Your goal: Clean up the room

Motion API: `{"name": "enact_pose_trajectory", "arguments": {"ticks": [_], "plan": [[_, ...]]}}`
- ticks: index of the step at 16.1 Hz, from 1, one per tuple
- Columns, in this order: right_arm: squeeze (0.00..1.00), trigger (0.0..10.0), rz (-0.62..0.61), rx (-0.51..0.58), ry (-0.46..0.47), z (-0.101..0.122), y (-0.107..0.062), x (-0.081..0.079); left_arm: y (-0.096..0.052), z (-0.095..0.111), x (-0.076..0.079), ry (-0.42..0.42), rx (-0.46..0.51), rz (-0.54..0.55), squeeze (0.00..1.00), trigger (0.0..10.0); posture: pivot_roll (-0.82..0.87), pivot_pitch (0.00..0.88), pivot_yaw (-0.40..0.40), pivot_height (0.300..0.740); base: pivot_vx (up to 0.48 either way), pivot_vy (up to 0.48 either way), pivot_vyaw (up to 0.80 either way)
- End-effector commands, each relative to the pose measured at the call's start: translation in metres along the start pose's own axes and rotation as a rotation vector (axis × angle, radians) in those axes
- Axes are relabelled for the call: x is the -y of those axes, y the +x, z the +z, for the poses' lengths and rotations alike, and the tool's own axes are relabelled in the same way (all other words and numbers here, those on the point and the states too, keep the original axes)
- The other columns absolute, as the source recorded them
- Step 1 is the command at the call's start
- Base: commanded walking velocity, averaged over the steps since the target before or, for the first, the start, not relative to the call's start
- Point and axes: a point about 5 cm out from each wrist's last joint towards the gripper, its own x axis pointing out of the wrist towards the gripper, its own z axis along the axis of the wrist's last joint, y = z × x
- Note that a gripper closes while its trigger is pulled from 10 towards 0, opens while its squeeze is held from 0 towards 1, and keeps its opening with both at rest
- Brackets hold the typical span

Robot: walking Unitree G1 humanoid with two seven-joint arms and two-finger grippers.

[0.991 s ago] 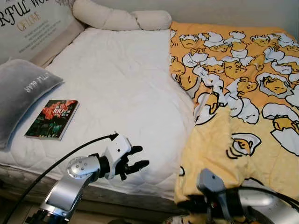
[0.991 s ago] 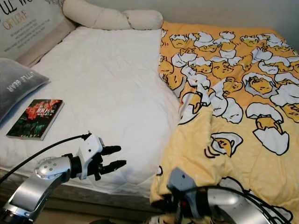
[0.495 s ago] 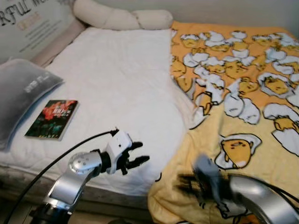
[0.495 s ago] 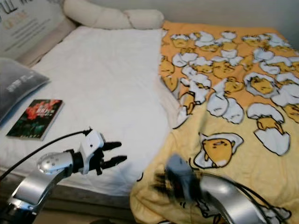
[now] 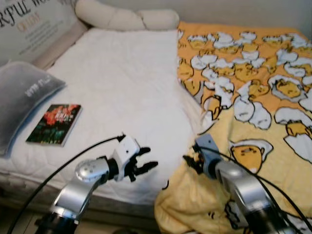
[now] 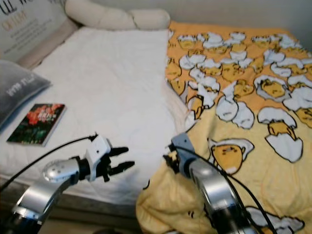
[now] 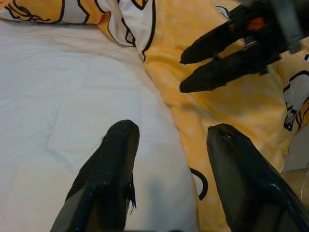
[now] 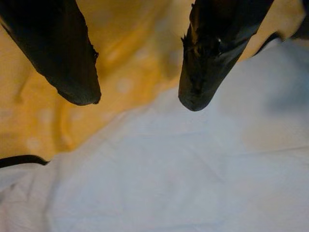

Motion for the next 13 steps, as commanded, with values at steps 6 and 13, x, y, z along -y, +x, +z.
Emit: {"name": "enact_pose_trajectory", "arguments": {"ticks": [6,13], "plan": [[0.00,10.0,-0.067,-0.194,0.099,-0.014,0.032,0.008,0.001,0.005,-0.008,0.026,-0.001,0.010,0.00,10.0,0.00,0.000,0.041,0.740,0.000,0.000,0.00],[0.00,0.0,-0.064,-0.223,0.216,-0.020,0.047,0.002,-0.010,0.005,-0.004,0.035,-0.029,-0.006,0.00,10.0,0.08,0.000,0.033,0.740,0.000,0.000,0.00]]}}
